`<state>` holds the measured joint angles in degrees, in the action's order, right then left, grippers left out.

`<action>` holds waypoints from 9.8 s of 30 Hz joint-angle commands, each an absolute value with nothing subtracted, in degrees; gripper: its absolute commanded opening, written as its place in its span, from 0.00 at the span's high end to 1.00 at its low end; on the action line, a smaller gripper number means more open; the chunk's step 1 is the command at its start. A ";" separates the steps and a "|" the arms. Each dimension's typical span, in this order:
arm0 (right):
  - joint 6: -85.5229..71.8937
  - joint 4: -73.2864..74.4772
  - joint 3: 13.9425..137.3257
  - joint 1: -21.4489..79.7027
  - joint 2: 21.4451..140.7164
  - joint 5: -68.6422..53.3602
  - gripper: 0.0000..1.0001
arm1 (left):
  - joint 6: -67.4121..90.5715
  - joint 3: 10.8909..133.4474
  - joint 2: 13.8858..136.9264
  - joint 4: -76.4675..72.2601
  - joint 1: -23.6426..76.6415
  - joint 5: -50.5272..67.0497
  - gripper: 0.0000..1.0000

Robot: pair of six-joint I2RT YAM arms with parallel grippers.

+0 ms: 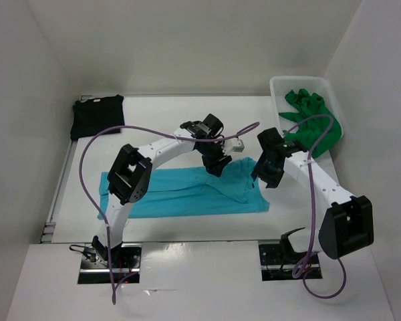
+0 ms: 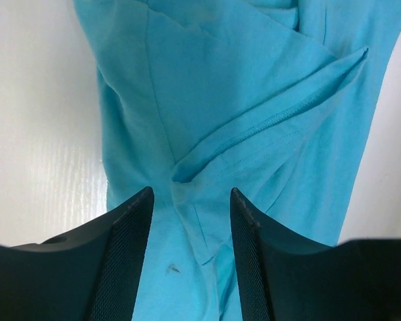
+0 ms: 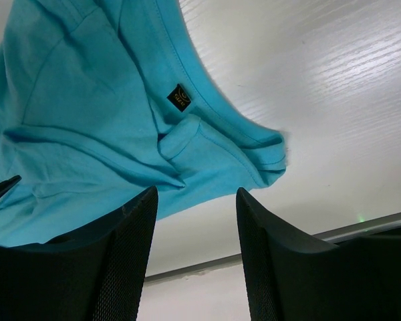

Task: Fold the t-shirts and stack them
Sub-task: Fold the other side of the tshirt into a rectangle, then rotate the tshirt 90 degrees

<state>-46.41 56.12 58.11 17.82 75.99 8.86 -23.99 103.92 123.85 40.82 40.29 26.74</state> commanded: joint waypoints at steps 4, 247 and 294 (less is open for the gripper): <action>-44.65 54.23 58.01 17.67 76.20 6.33 0.42 | -24.96 102.92 124.45 40.61 40.08 27.61 0.43; -72.08 46.06 36.30 16.80 74.35 3.08 0.05 | -23.46 64.86 99.49 27.42 -11.33 -4.39 0.22; -27.86 57.64 173.94 15.64 160.17 21.97 0.00 | -17.94 74.70 100.63 46.93 -11.70 4.03 0.19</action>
<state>-30.22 54.11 169.42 18.17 165.25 20.86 -21.71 72.82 99.39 44.16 -14.24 0.84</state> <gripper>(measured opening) 0.998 0.805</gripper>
